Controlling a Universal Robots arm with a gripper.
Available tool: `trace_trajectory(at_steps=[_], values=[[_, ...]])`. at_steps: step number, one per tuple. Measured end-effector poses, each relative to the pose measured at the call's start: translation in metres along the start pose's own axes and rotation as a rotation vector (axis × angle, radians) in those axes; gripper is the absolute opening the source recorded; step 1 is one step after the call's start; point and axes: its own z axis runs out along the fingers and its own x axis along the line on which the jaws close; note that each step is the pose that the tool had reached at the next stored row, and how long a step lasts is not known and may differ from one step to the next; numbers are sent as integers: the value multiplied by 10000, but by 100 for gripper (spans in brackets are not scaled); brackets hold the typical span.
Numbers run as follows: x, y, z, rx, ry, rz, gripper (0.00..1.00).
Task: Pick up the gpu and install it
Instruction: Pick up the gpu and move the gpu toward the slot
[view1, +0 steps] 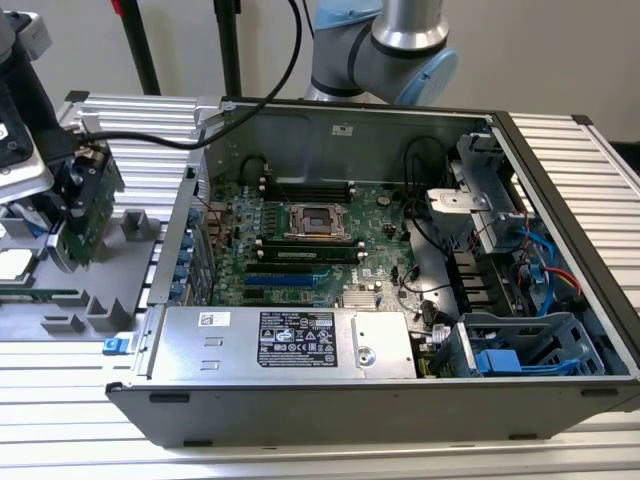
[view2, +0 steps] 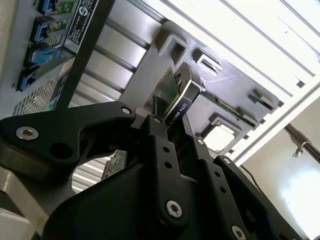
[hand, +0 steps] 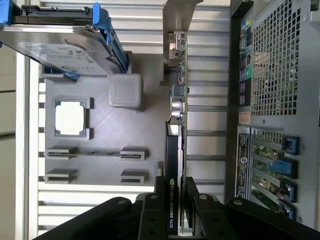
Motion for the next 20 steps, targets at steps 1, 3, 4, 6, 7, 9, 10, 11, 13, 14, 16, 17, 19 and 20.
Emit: trace_trajectory(at_steps=[1,3,4,6,7,9,10,11,13,14,16,17,19,20], values=[[0,0,-4,0,0,0,0],[0,1,-12,0,0,0,0],[1,2,-16,-1,-1,2,0],[1,2,-24,0,0,2,0],[1,2,-28,0,-1,2,0],[0,2,-36,1,1,2,0],[0,2,-39,0,0,2,0],[-1,2,-43,-1,-1,0,0],[-1,2,-52,0,0,0,0],[-1,3,-56,1,0,0,0],[-1,3,-64,0,0,0,0],[-1,3,-68,0,0,0,0],[0,4,-78,0,0,3,0],[0,5,-84,0,0,3,0]])
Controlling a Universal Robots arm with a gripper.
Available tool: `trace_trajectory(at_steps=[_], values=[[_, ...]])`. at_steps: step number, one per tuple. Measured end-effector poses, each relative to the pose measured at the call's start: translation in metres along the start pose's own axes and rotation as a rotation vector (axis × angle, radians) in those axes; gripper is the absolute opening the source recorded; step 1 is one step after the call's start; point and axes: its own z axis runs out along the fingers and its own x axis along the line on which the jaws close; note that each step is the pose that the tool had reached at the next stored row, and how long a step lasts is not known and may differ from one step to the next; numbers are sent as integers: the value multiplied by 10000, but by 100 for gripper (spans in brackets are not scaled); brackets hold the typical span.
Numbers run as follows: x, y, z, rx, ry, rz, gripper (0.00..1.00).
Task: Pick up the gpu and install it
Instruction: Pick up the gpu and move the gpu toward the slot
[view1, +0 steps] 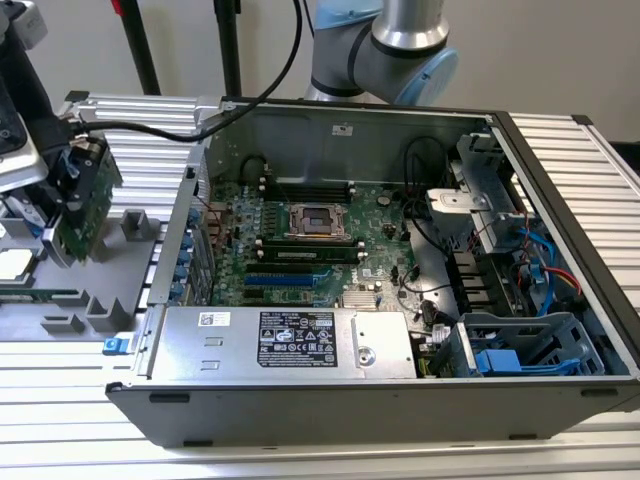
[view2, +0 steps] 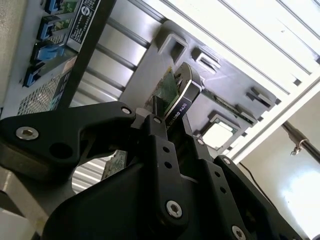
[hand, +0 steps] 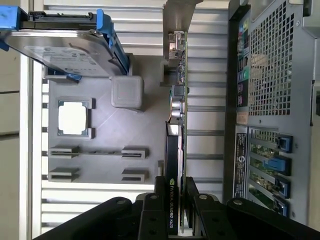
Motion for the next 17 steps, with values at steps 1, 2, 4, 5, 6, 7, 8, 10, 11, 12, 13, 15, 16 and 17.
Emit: trace_trajectory(at_steps=[1,2,4,5,6,7,8,10,11,12,13,15,16,17], values=[[0,0,-7,0,0,0,0],[0,1,-14,0,0,0,0],[-1,1,-30,-1,0,-1,0],[-1,1,-38,-1,1,-2,0],[-1,1,-45,-1,1,-2,0],[-1,2,-52,-1,2,-2,0],[-1,2,-57,-2,2,-2,0],[-1,2,-58,-3,1,-1,0],[-1,2,-58,-3,1,-1,0],[-1,2,-60,-1,3,-1,0],[-1,2,-60,-1,3,-1,0],[-1,2,-62,-1,4,-1,0],[-1,2,-64,0,4,0,0],[-1,2,-68,1,5,0,0]])
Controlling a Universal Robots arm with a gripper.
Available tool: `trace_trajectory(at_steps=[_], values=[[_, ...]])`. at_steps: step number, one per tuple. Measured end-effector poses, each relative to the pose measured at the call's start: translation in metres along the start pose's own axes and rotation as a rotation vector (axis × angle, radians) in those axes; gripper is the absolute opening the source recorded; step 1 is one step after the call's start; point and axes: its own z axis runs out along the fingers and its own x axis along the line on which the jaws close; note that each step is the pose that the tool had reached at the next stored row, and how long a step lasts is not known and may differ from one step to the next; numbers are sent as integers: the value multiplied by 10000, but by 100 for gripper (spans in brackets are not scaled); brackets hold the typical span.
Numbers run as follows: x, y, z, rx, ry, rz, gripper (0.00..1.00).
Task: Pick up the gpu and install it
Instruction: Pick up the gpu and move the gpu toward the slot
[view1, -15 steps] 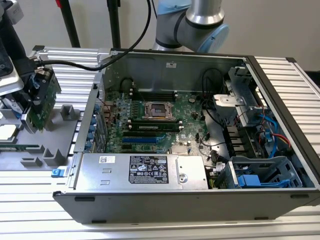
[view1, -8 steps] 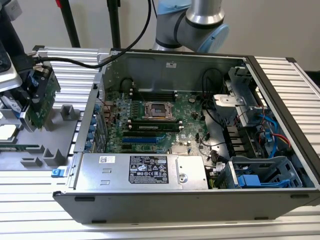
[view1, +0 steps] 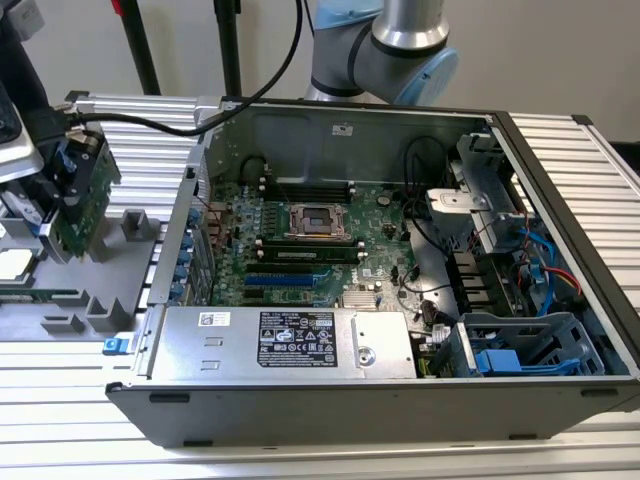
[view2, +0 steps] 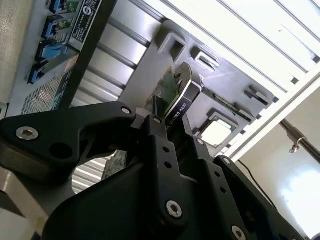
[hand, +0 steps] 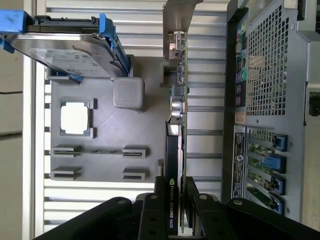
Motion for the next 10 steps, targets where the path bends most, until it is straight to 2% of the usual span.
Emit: trace_trajectory(at_steps=[10], values=[[-1,2,-50,-3,-2,0,0]])
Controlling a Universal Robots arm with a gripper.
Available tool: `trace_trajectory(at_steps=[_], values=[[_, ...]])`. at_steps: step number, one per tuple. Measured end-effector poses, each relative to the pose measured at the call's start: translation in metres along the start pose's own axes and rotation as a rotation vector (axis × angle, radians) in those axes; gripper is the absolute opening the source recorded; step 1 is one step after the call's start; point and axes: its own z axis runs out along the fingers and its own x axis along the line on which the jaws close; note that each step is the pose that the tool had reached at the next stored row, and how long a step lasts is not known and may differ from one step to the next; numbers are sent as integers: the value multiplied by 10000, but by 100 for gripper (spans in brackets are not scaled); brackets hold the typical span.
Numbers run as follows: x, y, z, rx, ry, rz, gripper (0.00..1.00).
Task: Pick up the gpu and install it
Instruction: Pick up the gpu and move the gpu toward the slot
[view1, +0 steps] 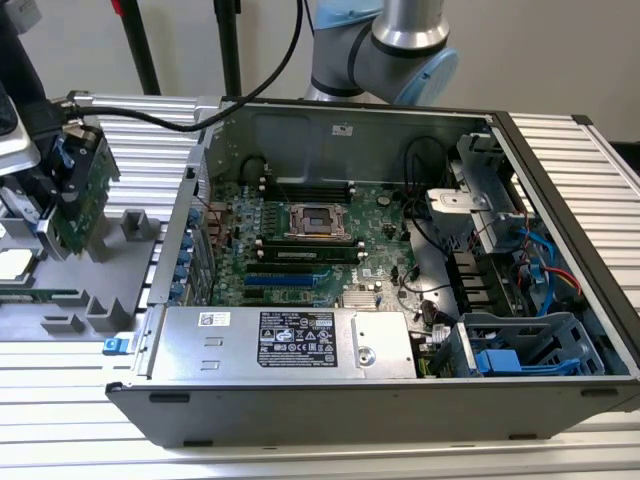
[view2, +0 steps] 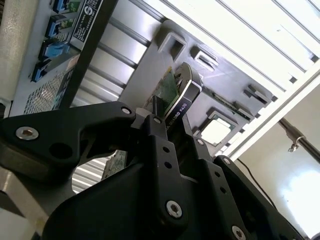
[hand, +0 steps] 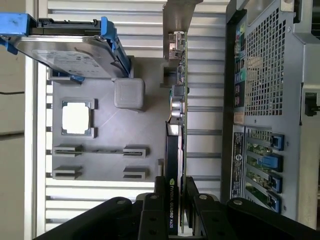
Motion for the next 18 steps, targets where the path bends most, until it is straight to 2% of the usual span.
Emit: trace_trajectory(at_steps=[18], values=[[-1,4,-95,1,1,0,0]])
